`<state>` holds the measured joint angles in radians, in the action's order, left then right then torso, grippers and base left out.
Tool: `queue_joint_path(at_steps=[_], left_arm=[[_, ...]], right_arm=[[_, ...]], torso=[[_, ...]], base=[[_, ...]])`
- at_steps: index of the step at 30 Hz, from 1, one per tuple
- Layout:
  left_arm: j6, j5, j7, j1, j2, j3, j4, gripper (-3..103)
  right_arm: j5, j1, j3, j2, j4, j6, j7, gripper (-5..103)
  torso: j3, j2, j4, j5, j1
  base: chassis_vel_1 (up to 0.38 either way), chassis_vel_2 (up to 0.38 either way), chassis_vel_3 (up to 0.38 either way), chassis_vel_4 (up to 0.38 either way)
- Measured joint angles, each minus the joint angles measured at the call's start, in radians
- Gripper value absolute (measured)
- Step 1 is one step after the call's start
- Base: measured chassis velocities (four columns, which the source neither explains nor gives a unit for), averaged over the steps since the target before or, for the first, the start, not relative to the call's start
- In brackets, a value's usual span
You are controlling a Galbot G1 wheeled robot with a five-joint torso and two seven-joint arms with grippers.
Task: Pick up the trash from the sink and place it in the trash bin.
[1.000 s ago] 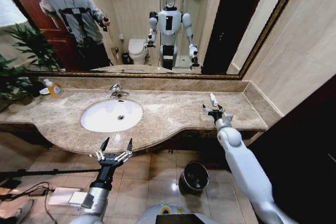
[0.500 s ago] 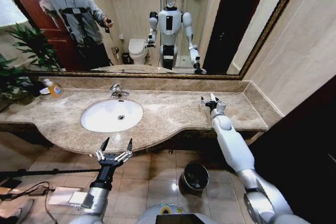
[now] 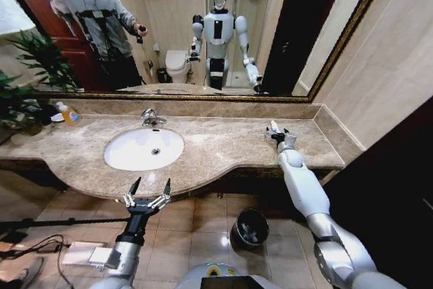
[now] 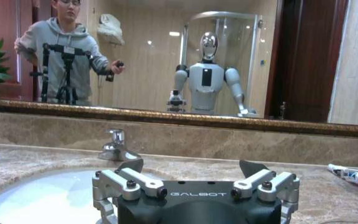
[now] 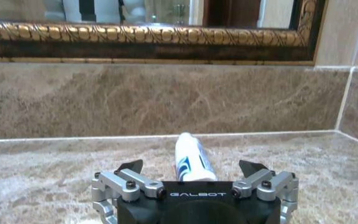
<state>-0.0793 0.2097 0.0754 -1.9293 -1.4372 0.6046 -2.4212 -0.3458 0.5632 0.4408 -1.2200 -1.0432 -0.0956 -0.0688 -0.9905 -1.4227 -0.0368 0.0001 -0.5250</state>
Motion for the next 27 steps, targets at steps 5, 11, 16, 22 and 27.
queue_joint_path(at_steps=[5, 11, 16, 22, 27], left_arm=[[0.000, 0.000, 0.000, 0.000, 0.000, 0.000, 0.000, 100], [0.000, 0.000, 0.000, 0.000, 0.000, 0.000, 0.000, 100], [0.000, 0.000, 0.000, 0.000, 0.000, 0.000, 0.000, 100], [0.000, 0.000, 0.000, 0.000, 0.000, 0.000, 0.000, 100], [0.000, 0.000, 0.000, 0.000, 0.000, 0.000, 0.000, 100]], right_arm=[[-0.004, 0.001, 0.003, 0.001, 0.013, 0.010, 0.006, 98], [-0.015, 0.008, 0.006, 0.006, 0.013, 0.020, 0.008, 79], [-0.018, 0.011, 0.005, 0.007, 0.007, 0.020, 0.008, 62], [-0.021, 0.015, 0.004, 0.007, -0.003, 0.019, 0.008, 41], [-0.028, 0.024, 0.002, 0.009, -0.023, 0.011, 0.006, 27]], torso=[[0.000, 0.000, 0.0000, 0.0000, 0.000], [0.000, 0.000, 0.0000, 0.0000, 0.000], [0.000, 0.000, 0.0000, -0.0001, 0.000], [0.000, 0.000, 0.0000, 0.0000, 0.000], [0.000, 0.000, 0.0000, 0.0000, 0.000]], base=[[0.000, 0.000, 0.000, 0.000], [0.000, 0.000, 0.000, 0.000], [0.000, 0.000, 0.000, 0.000], [0.000, 0.000, 0.000, 0.000], [0.000, 0.000, 0.000, 0.000]])
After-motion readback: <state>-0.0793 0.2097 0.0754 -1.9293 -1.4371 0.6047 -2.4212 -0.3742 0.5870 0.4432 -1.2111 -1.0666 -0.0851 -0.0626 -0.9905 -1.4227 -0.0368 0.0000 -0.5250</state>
